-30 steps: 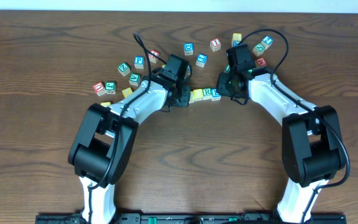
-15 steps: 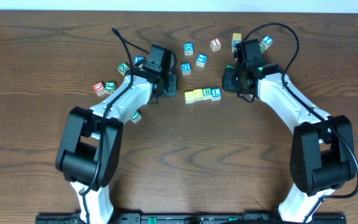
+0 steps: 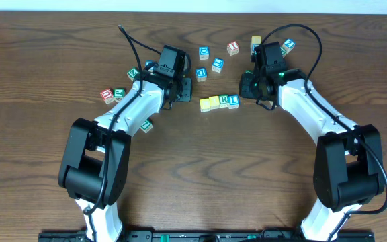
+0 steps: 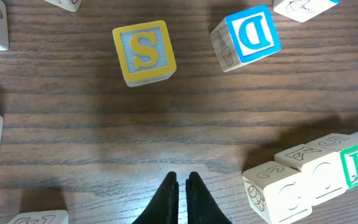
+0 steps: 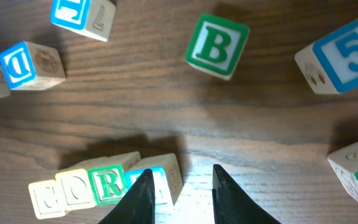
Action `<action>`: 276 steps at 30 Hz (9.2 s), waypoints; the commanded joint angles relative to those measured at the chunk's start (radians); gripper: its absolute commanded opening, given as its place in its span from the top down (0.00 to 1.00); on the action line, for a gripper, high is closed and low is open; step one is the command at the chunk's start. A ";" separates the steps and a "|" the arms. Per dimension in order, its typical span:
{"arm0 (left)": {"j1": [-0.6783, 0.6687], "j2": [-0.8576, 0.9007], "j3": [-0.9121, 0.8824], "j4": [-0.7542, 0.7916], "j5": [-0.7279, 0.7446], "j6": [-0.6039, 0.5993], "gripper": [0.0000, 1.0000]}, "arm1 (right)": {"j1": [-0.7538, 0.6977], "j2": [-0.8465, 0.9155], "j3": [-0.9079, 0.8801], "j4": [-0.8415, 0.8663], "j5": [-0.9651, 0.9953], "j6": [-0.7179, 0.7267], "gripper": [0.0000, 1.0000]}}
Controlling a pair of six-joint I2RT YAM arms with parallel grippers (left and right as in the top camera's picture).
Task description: Spell out CORL
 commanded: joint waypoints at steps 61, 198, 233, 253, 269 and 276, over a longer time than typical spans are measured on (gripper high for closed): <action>0.080 -0.013 0.123 -0.137 -0.123 -0.372 0.92 | 0.066 0.054 0.011 0.244 0.023 0.072 0.76; 0.019 -0.013 0.077 -0.225 -0.116 -0.372 0.93 | 0.085 0.012 0.100 -0.169 0.146 0.065 0.98; -0.065 0.115 0.077 -0.126 -0.007 -0.501 0.93 | 0.058 0.142 0.077 -0.088 0.146 0.158 0.98; -0.090 0.115 0.077 -0.113 0.042 -0.504 0.93 | 0.058 0.142 0.077 -0.069 0.096 0.087 0.97; -0.111 0.115 0.077 -0.113 0.045 -0.504 0.93 | 0.061 0.142 0.077 -0.070 0.090 0.073 0.97; -0.112 0.115 0.077 -0.098 0.045 -0.504 0.93 | 0.081 0.142 0.077 -0.066 0.090 0.029 0.97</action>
